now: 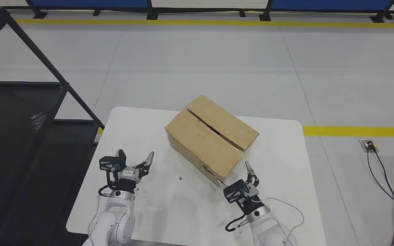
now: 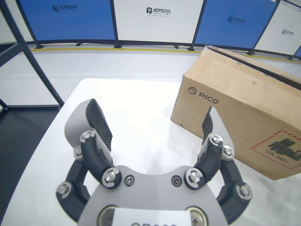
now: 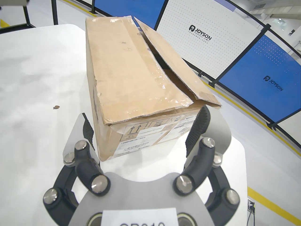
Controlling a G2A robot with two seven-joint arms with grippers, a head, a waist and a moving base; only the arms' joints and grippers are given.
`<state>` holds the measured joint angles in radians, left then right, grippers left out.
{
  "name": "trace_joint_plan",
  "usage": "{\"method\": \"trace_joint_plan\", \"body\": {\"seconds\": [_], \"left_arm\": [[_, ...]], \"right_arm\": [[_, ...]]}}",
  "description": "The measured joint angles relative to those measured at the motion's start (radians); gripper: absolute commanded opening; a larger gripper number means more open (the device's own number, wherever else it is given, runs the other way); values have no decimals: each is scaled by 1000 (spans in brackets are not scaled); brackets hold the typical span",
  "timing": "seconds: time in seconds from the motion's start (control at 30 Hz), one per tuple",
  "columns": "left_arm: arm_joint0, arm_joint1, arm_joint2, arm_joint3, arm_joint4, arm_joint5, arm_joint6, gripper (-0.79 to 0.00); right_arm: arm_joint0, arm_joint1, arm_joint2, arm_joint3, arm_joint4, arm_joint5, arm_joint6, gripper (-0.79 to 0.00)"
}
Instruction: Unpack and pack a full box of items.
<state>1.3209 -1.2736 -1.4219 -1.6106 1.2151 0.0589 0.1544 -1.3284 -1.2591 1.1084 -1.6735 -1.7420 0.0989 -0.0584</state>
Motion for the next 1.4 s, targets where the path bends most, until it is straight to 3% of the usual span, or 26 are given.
{"method": "trace_joint_plan", "body": {"seconds": [0.5, 1.2, 1.4], "left_arm": [[11, -6, -29, -11, -34, 22, 1, 0], [-19, -13, -12, 5, -12, -4, -49, 0], [7, -5, 0, -39, 31, -120, -63, 0]], "right_arm": [[34, -22, 24, 85, 61, 82, 0, 0], [18, -23, 147, 96, 164, 39, -18, 0], [-15, -18, 184, 43, 248, -63, -71, 0]]}}
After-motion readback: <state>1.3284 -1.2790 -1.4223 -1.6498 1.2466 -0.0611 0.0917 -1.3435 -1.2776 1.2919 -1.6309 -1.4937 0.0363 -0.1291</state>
